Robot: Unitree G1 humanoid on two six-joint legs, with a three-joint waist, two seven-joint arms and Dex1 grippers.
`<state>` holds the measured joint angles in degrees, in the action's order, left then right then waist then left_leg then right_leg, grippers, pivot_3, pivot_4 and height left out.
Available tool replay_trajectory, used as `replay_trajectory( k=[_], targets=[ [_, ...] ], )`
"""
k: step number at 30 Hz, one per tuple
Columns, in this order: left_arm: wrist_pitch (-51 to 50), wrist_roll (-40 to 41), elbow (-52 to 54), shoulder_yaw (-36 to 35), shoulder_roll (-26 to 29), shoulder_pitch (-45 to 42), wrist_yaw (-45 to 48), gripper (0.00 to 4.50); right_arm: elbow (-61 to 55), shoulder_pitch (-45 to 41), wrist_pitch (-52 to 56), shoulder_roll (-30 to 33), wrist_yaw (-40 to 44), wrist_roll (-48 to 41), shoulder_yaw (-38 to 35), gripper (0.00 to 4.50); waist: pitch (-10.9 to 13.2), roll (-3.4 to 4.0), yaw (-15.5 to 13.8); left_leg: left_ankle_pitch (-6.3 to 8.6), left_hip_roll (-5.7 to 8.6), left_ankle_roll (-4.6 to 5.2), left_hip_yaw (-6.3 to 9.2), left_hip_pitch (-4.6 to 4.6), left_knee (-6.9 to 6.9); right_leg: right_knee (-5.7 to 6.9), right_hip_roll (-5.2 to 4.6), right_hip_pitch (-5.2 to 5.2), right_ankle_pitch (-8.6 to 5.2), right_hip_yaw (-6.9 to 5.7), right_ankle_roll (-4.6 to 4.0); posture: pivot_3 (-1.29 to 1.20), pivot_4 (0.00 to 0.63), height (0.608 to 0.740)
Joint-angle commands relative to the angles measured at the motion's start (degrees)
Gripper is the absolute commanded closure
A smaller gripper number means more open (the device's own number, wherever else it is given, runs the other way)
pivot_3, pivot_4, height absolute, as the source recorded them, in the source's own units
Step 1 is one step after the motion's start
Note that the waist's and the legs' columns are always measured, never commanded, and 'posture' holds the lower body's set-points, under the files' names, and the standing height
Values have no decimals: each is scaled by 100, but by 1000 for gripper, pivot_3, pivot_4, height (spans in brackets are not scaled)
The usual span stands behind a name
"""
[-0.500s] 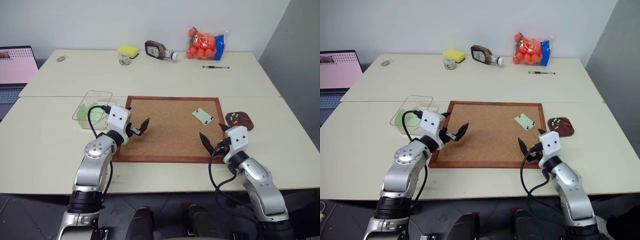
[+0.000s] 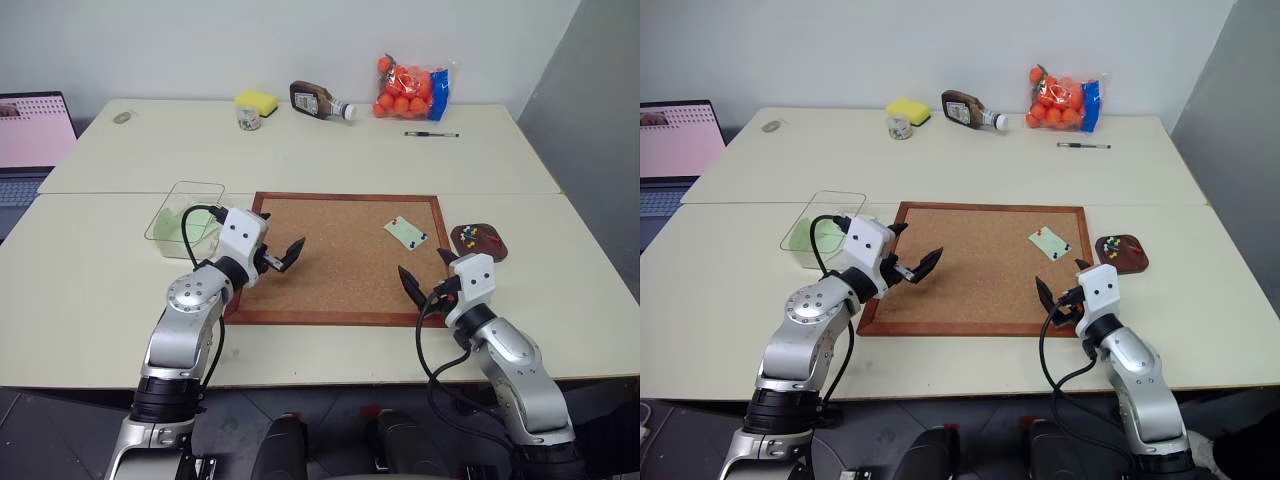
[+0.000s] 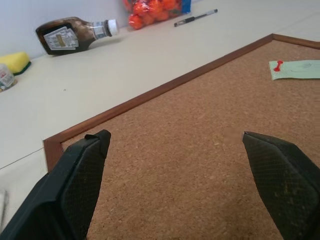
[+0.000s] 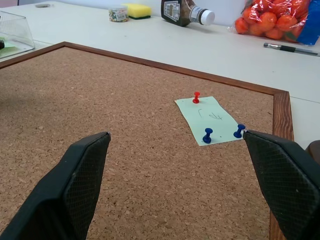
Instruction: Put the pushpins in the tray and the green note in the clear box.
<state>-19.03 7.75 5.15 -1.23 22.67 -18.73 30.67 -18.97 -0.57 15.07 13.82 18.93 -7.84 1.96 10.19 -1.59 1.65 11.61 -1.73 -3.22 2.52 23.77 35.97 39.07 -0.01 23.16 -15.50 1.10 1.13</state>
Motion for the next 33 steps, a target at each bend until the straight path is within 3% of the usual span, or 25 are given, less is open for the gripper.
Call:
replay_trajectory(
  k=[1,4,15,27,33],
  targets=[
    [84,115,183,69,97,-213,215,31,-354,80,-55,72,3,-26,-83,0,0,0,-2,0,0,0,0,0,0,0,0,0,0,1,0,0,150,740],
    [235,115,43,121,130,-284,385,31,-470,116,-32,224,104,-14,-97,0,0,0,-3,0,0,0,0,1,0,0,0,0,0,1,0,0,150,740],
    [359,51,-563,416,208,-273,921,2298,-871,-306,712,698,458,-449,-283,0,0,0,5,0,0,0,-1,-1,0,-1,1,0,0,2,0,0,150,740],
    [218,-14,-1141,627,259,-228,1132,4487,-364,-1476,1970,568,350,-641,-14,0,0,0,13,0,0,0,0,0,0,0,2,1,0,1,0,0,150,740],
    [248,-181,-1287,758,290,-238,1149,4496,916,-2497,2180,224,171,-611,-20,0,0,1,5,0,1,0,1,1,0,0,1,1,1,0,-1,0,150,740]
  ],
)
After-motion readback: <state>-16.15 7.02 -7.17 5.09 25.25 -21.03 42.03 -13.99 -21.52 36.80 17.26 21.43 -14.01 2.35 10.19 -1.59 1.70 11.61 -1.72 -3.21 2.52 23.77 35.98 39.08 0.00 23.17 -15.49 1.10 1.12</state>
